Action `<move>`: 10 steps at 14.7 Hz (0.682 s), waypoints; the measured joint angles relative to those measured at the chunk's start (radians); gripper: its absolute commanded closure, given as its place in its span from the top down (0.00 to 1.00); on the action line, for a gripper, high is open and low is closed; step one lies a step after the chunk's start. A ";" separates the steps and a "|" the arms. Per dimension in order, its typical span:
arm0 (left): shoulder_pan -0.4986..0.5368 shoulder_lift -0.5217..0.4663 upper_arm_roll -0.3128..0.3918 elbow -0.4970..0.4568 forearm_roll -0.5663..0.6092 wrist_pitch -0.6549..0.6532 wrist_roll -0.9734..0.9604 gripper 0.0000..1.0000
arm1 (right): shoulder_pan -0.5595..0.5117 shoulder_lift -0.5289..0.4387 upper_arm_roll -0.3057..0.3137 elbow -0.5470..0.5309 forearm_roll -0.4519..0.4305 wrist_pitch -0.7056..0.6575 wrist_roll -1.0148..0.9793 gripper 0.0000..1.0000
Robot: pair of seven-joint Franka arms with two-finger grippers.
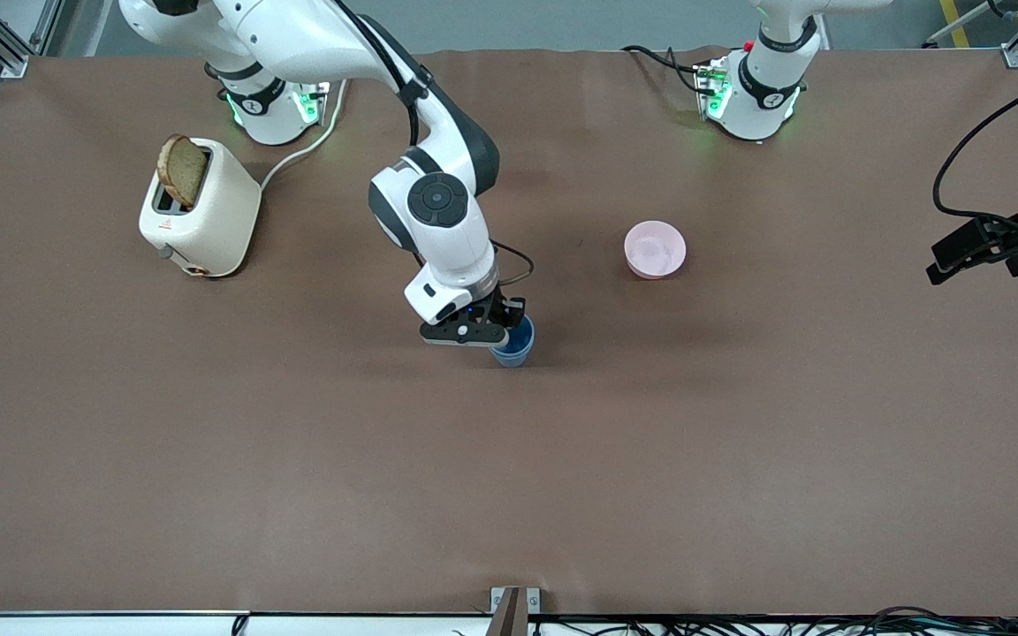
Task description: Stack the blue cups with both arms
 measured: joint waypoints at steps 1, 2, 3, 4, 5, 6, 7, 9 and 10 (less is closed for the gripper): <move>0.000 0.000 -0.001 0.000 0.000 0.000 0.000 1.00 | -0.003 -0.019 -0.008 0.008 0.000 -0.007 0.000 1.00; 0.000 0.000 -0.002 -0.001 0.000 0.000 0.000 1.00 | -0.014 -0.051 -0.016 0.015 0.000 -0.034 0.001 1.00; -0.001 0.000 -0.002 -0.001 0.000 0.000 0.000 1.00 | -0.032 -0.089 -0.021 0.021 0.000 -0.076 0.001 1.00; -0.001 0.000 -0.002 -0.002 0.000 0.000 0.000 1.00 | -0.059 -0.133 -0.025 0.024 -0.001 -0.125 0.001 1.00; -0.001 0.000 -0.002 -0.002 0.000 0.000 0.000 1.00 | -0.093 -0.179 -0.027 0.025 -0.003 -0.174 -0.002 1.00; -0.002 0.000 -0.003 -0.002 0.000 0.000 0.000 1.00 | -0.134 -0.225 -0.028 0.023 -0.006 -0.221 -0.014 1.00; -0.002 0.000 -0.003 -0.002 0.000 0.000 0.000 1.00 | -0.179 -0.272 -0.029 0.017 -0.010 -0.268 -0.035 1.00; -0.002 0.000 -0.003 -0.002 0.000 0.000 0.000 1.00 | -0.269 -0.352 -0.031 0.003 -0.041 -0.363 -0.087 1.00; -0.002 0.000 -0.003 -0.002 0.000 0.000 0.000 1.00 | -0.309 -0.385 -0.032 -0.004 -0.070 -0.405 -0.107 1.00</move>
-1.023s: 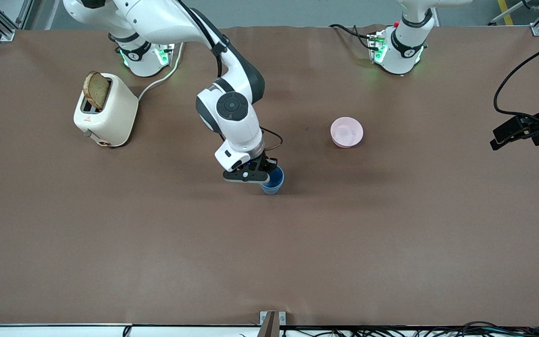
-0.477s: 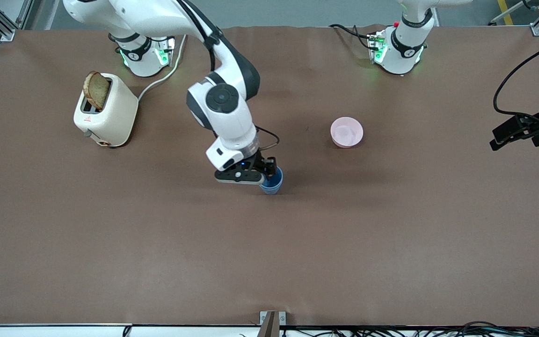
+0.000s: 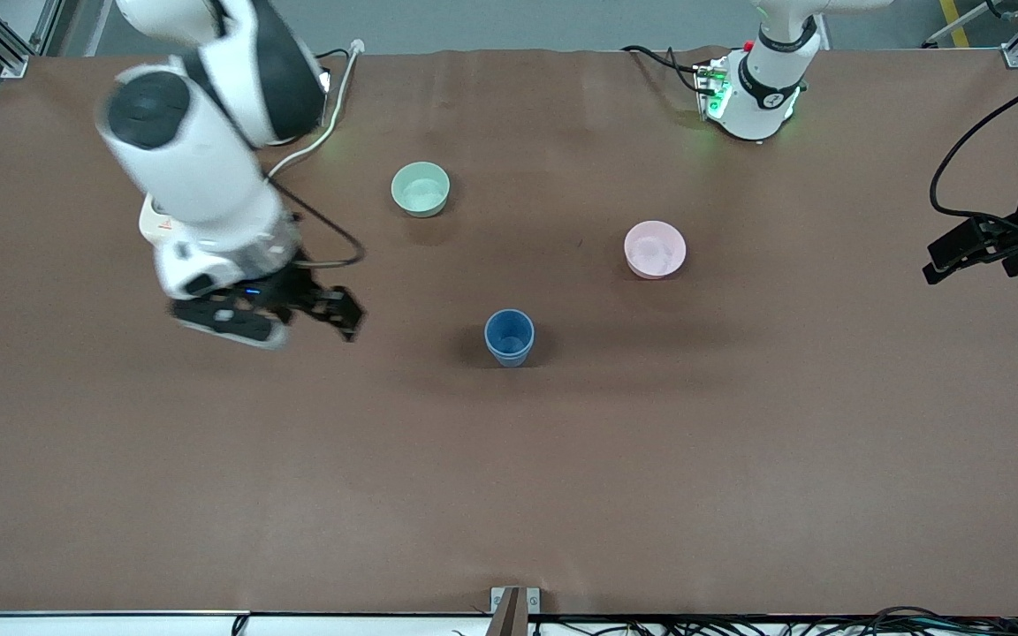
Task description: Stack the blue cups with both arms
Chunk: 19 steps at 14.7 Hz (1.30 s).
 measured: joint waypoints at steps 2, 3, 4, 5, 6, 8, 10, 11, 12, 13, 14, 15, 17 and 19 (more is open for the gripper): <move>0.000 0.000 0.000 0.000 0.001 0.000 0.000 1.00 | -0.072 -0.052 0.000 -0.013 -0.041 -0.063 -0.046 1.00; 0.000 0.000 -0.001 0.000 0.001 0.000 0.000 1.00 | -0.107 -0.076 0.000 -0.027 -0.045 -0.076 -0.082 1.00; -0.001 0.000 -0.001 0.000 0.001 0.000 0.000 1.00 | -0.144 -0.100 0.000 -0.047 -0.047 -0.083 -0.121 1.00; -0.002 0.000 -0.003 0.000 0.001 0.000 0.000 1.00 | -0.179 -0.126 0.000 -0.070 -0.049 -0.086 -0.158 1.00; -0.002 0.000 -0.008 0.000 0.001 0.000 0.000 1.00 | -0.215 -0.155 0.000 -0.099 -0.051 -0.090 -0.200 1.00; -0.002 0.000 -0.017 0.000 0.001 0.000 0.000 1.00 | -0.294 -0.222 0.000 -0.169 -0.054 -0.096 -0.308 1.00; -0.002 -0.001 -0.022 0.000 0.002 0.000 0.000 1.00 | -0.375 -0.283 0.000 -0.221 -0.054 -0.124 -0.413 1.00; -0.002 -0.002 -0.024 0.000 0.002 -0.002 0.000 1.00 | -0.413 -0.302 -0.001 -0.228 -0.055 -0.150 -0.463 1.00; -0.002 -0.004 -0.027 0.001 0.002 -0.003 0.000 1.00 | -0.450 -0.316 -0.001 -0.225 -0.054 -0.176 -0.513 1.00; -0.002 -0.006 -0.030 0.001 0.002 -0.003 0.000 1.00 | -0.481 -0.325 -0.002 -0.214 -0.054 -0.207 -0.558 1.00; -0.002 -0.010 -0.032 0.003 0.002 -0.004 0.000 1.00 | -0.502 -0.329 -0.003 -0.192 -0.053 -0.241 -0.588 1.00; -0.002 -0.013 -0.033 0.008 0.002 -0.003 0.000 1.00 | -0.512 -0.331 -0.002 -0.161 -0.049 -0.275 -0.608 1.00; -0.002 -0.020 -0.033 0.015 0.002 -0.004 0.000 1.00 | -0.516 -0.330 -0.001 -0.081 -0.032 -0.341 -0.636 1.00; 0.002 -0.021 -0.033 0.017 0.002 -0.005 0.000 1.00 | -0.516 -0.319 0.007 0.008 -0.016 -0.422 -0.646 1.00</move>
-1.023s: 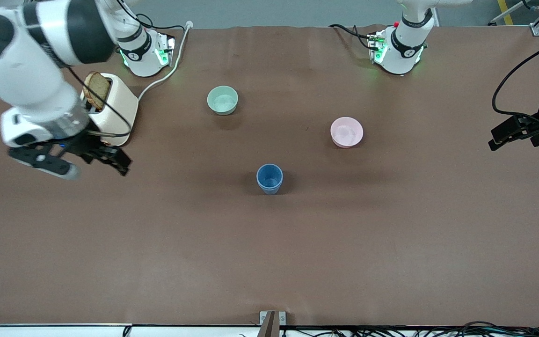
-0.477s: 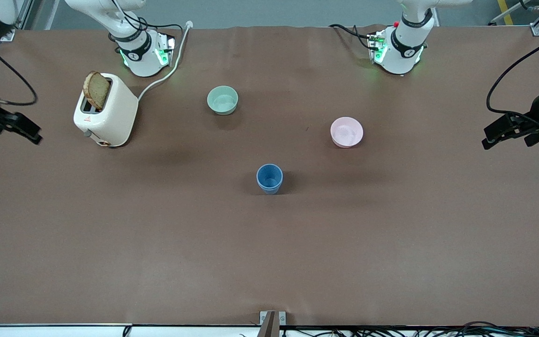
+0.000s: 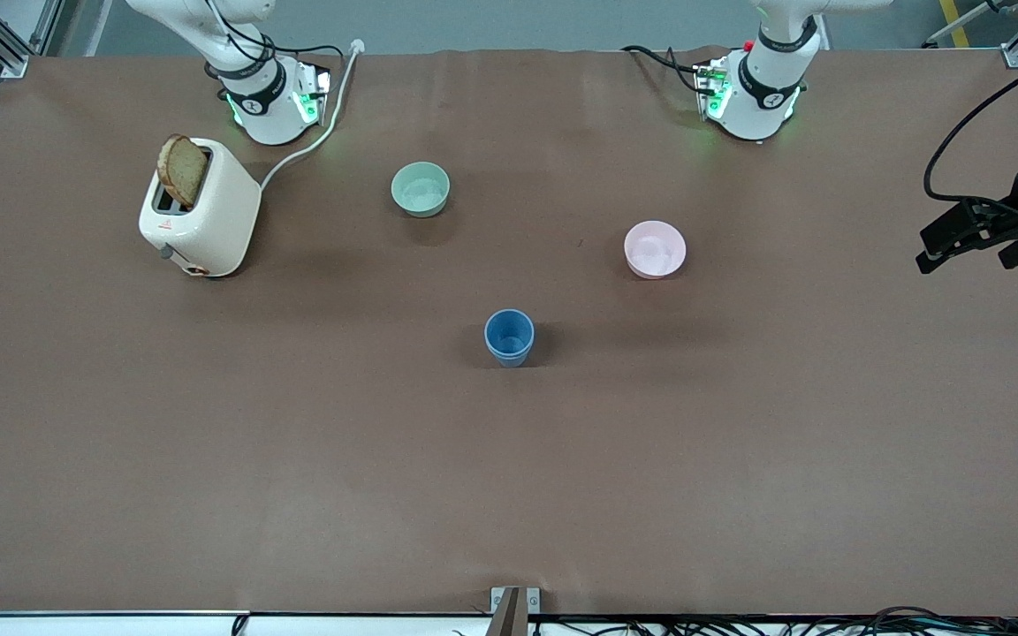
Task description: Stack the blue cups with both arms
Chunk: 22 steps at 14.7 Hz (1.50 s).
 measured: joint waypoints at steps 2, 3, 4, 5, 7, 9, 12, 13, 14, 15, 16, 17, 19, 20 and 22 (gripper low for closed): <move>0.005 0.001 0.003 0.000 0.000 0.000 0.000 1.00 | 0.002 0.032 0.009 0.084 0.010 -0.075 -0.003 1.00; 0.007 0.001 0.003 0.000 0.000 0.000 0.000 1.00 | 0.004 0.048 0.013 0.112 0.018 -0.095 -0.003 1.00; 0.008 0.001 0.004 0.000 0.000 0.000 0.000 1.00 | 0.007 0.061 0.015 0.126 0.021 -0.104 -0.003 1.00; 0.008 0.002 0.005 0.000 0.000 0.000 0.000 1.00 | 0.010 0.071 0.017 0.133 0.022 -0.107 -0.003 1.00; 0.009 0.003 0.007 0.000 0.000 0.000 0.000 1.00 | 0.012 0.081 0.018 0.136 0.023 -0.114 -0.003 1.00; 0.008 0.003 0.007 0.000 0.000 0.000 0.000 1.00 | 0.012 0.083 0.018 0.136 0.026 -0.118 -0.009 1.00; 0.008 0.003 0.007 0.000 0.000 0.000 0.006 1.00 | 0.012 0.085 0.016 0.137 0.060 -0.124 -0.070 1.00; 0.009 0.003 0.007 0.000 0.000 0.000 0.012 1.00 | 0.012 0.086 0.016 0.137 0.066 -0.124 -0.082 1.00; 0.009 0.003 0.008 0.000 0.000 0.000 0.017 1.00 | 0.013 0.087 0.015 0.137 0.070 -0.124 -0.087 1.00; 0.008 0.003 0.011 0.000 0.000 0.000 0.021 1.00 | 0.017 0.088 0.010 0.137 0.070 -0.123 -0.090 1.00; 0.006 0.003 0.018 0.000 0.000 0.000 0.027 1.00 | 0.026 0.089 0.000 0.137 0.070 -0.123 -0.092 1.00; 0.002 0.003 0.027 0.000 0.000 -0.001 0.039 1.00 | 0.037 0.090 -0.011 0.137 0.070 -0.123 -0.094 1.00; 0.001 0.003 0.035 0.000 0.000 -0.037 0.044 1.00 | 0.059 0.091 -0.031 0.137 0.070 -0.123 -0.096 1.00; 0.001 0.003 0.037 0.000 0.000 -0.074 0.044 1.00 | 0.070 0.092 -0.041 0.137 0.070 -0.123 -0.096 1.00; 0.002 0.003 0.041 -0.001 0.000 -0.100 0.044 1.00 | 0.078 0.092 -0.049 0.137 0.070 -0.123 -0.096 1.00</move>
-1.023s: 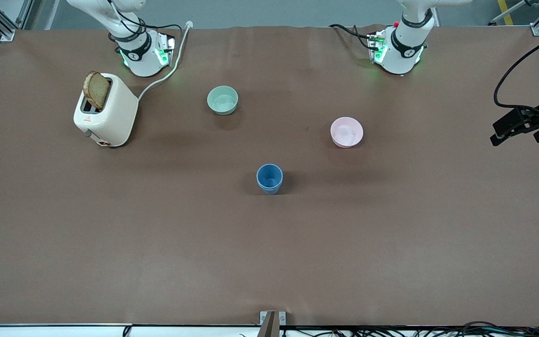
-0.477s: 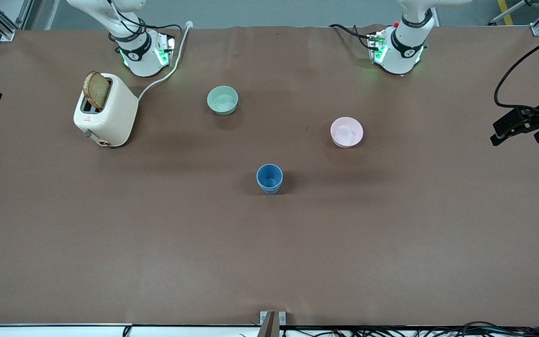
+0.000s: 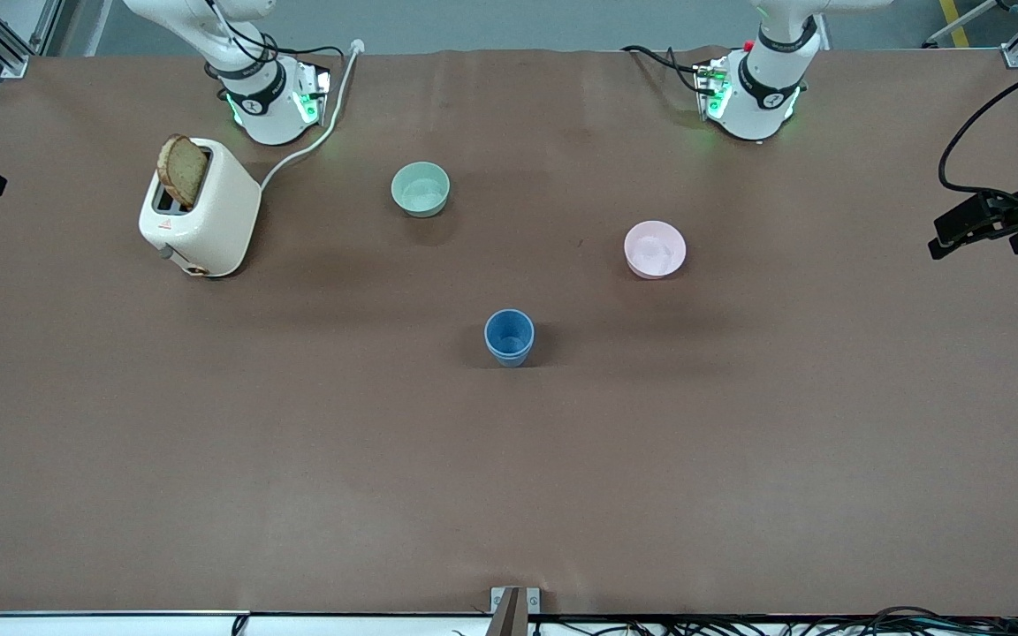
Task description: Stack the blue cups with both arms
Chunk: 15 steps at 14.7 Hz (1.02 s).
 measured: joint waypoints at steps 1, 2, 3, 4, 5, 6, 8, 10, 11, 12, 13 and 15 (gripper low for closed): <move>0.000 0.000 0.001 0.000 0.000 0.001 0.000 1.00 | 0.001 0.000 -0.003 0.000 0.000 0.000 0.000 1.00; 0.000 0.000 0.002 0.000 0.000 0.005 0.000 1.00 | 0.001 0.001 -0.004 0.000 0.000 0.000 0.000 1.00; 0.000 -0.001 0.002 -0.002 0.000 0.016 0.000 1.00 | 0.001 0.001 -0.005 0.000 -0.001 0.000 0.000 1.00; 0.000 -0.004 0.002 -0.009 0.000 0.037 0.000 1.00 | 0.001 0.001 -0.006 0.000 -0.002 0.000 0.000 1.00; -0.001 -0.010 0.002 -0.021 0.000 0.059 0.000 1.00 | 0.001 0.002 -0.007 0.000 -0.003 0.000 0.000 1.00; -0.001 -0.014 0.002 -0.031 0.000 0.072 0.000 1.00 | 0.001 0.002 -0.007 0.000 -0.003 0.000 0.000 1.00; -0.001 -0.018 0.002 -0.039 0.000 0.078 -0.001 1.00 | 0.001 0.003 -0.008 0.000 -0.003 0.000 0.000 1.00; -0.001 -0.021 0.002 -0.042 0.000 0.079 -0.001 1.00 | 0.001 0.004 -0.008 0.000 -0.003 0.000 0.000 1.00; -0.001 -0.022 0.001 -0.043 0.000 0.079 -0.001 1.00 | 0.001 0.005 -0.008 0.000 -0.003 0.000 0.000 1.00; -0.002 -0.023 0.001 -0.043 0.000 0.079 -0.001 1.00 | 0.001 0.005 -0.009 0.000 -0.003 0.000 0.000 1.00; -0.002 -0.023 0.001 -0.043 0.000 0.079 -0.001 1.00 | 0.001 0.005 -0.009 0.000 -0.003 0.000 0.000 1.00; -0.003 -0.023 0.000 -0.044 0.000 0.080 -0.001 1.00 | 0.001 0.005 -0.009 0.000 -0.003 0.000 0.000 1.00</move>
